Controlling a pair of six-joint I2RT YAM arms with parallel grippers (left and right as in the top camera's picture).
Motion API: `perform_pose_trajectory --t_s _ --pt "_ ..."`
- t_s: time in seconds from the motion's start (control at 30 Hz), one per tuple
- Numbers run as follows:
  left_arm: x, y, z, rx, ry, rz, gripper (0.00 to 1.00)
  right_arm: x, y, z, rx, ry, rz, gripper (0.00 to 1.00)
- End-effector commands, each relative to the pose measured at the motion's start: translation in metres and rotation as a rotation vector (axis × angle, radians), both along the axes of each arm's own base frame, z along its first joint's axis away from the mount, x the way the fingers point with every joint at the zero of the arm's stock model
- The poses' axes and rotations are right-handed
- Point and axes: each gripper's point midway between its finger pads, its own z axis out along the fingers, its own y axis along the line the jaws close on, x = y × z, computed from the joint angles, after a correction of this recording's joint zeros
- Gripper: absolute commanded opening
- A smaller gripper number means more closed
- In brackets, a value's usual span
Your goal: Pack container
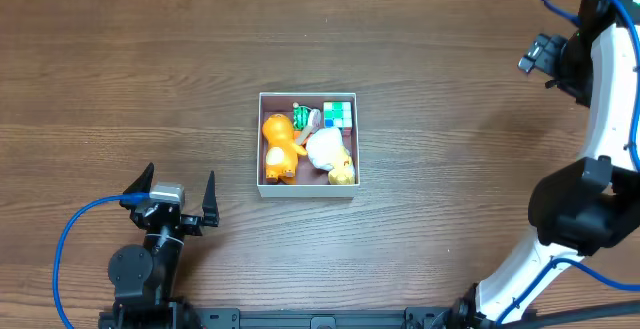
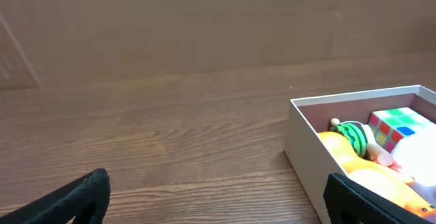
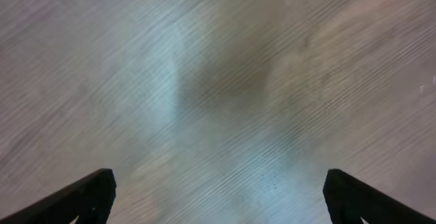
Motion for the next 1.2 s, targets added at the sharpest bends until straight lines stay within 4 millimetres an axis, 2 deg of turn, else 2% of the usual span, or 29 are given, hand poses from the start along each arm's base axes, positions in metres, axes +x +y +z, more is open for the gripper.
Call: perform_pose_trajectory --t_s 0.0,0.07,0.13,0.17,0.2,0.23,0.27,0.33,0.47,0.5,0.57,0.63,0.77,0.9,1.17 --pt "0.0 0.0 0.001 0.022 -0.013 -0.005 1.0 0.002 0.002 0.082 -0.091 -0.281 0.006 1.0" --pt "0.0 0.0 0.001 0.022 -0.013 -0.006 1.0 0.004 0.003 0.116 -0.147 -0.508 0.009 1.0" --pt "0.0 0.0 0.001 0.022 -0.013 -0.006 1.0 -0.004 0.019 0.144 -0.144 -0.712 0.048 1.0" --pt "0.0 0.0 0.001 0.022 -0.013 -0.006 1.0 -0.014 0.03 0.158 -0.136 -0.808 0.076 1.0" --pt "0.0 0.0 0.001 0.022 -0.013 -0.006 1.0 -0.033 0.05 0.175 -0.126 -0.918 0.124 1.0" --pt "0.0 0.0 0.001 0.022 -0.013 -0.006 1.0 -0.044 0.059 0.181 -0.126 -0.955 0.142 1.0" --pt "0.0 0.0 0.001 0.022 -0.013 -0.006 1.0 -0.07 0.08 0.19 -0.134 -1.038 0.184 1.0" --pt "0.0 0.0 0.001 0.022 -0.013 -0.006 1.0 -0.1 0.103 0.194 -0.13 -1.122 0.233 1.0" --pt "0.0 0.0 0.001 0.022 -0.013 -0.006 1.0 -0.149 0.131 0.189 -0.127 -1.325 0.308 1.0" --pt "0.0 0.0 0.001 0.022 -0.013 -0.006 1.0 -0.156 0.135 0.187 -0.125 -1.366 0.322 1.0" --pt "0.0 0.0 0.001 0.022 -0.013 -0.006 1.0 -0.172 0.148 0.173 -0.105 -1.466 0.372 1.0" --pt "0.0 0.0 0.001 0.022 -0.013 -0.005 1.0 -0.18 0.159 0.157 -0.079 -1.516 0.413 1.0" --pt "0.0 0.0 0.001 0.022 -0.013 -0.006 1.0 -0.179 0.163 0.134 -0.075 -1.555 0.428 1.0" --pt "0.0 0.0 0.001 0.022 -0.013 -0.005 1.0 -0.182 0.163 0.12 -0.088 -1.615 0.428 1.0" --pt "0.0 0.0 0.001 0.022 -0.013 -0.005 1.0 -0.18 0.162 0.078 -0.084 -1.591 0.425 1.0"
